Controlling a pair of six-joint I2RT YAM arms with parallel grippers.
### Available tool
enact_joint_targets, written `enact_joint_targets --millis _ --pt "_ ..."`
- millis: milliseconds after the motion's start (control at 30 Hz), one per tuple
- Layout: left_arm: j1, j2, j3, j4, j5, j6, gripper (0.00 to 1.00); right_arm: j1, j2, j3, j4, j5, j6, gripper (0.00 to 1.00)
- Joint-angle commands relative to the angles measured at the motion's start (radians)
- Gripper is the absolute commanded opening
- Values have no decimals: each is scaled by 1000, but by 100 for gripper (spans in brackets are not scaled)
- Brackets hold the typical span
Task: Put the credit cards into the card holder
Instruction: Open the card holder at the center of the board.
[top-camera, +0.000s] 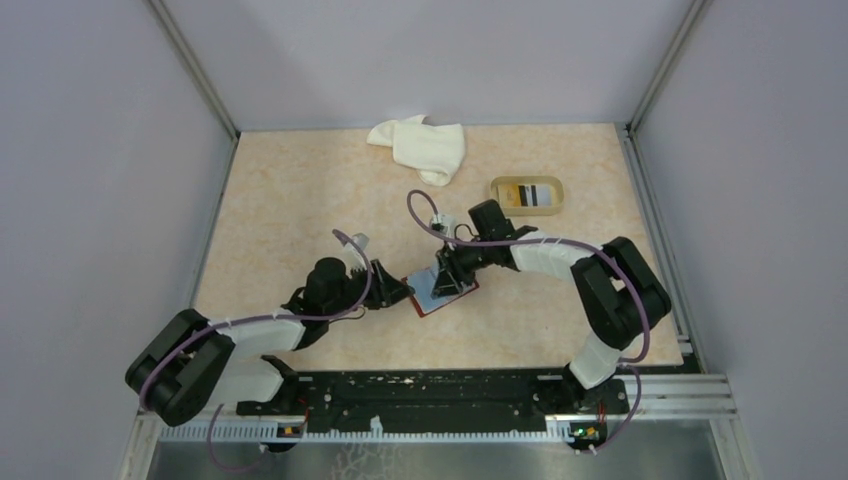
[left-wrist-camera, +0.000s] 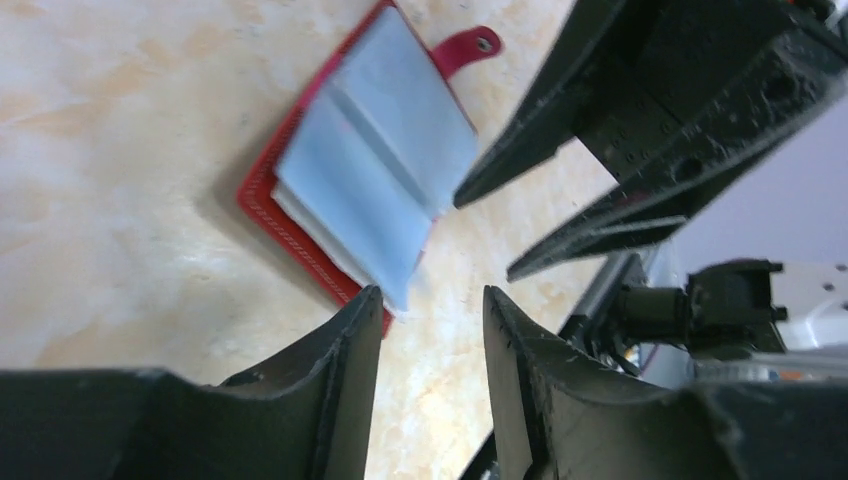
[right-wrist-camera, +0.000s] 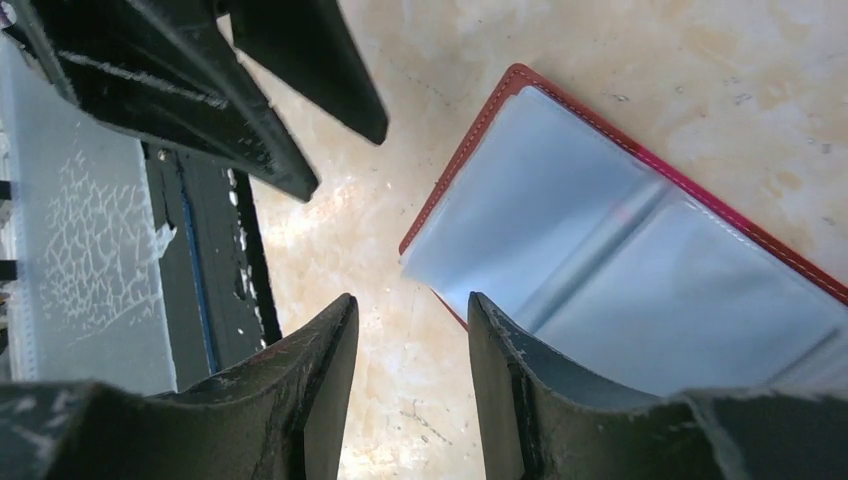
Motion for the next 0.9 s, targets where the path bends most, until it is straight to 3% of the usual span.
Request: enact_joint_targets --millis 0,167,333,533,667,867 --pt "-55 31 1 143 105 -55 44 -50 -89 33 19 18 -32 43" --pt "-171 179 129 196 101 -67 39 -82 -82 29 18 40 -33 25" --pt "-178 314 205 95 -21 -14 36 -91 -73 38 -9 226 -43 11" --pt "-175 348 234 -39 -200 37 37 -89 -15 55 -47 362 -69 14" --pt "-166 385 271 -76 -186 65 39 -72 12 63 -59 367 -75 25" --pt "-163 404 268 -61 -181 62 41 -64 18 71 -65 433 -75 32"
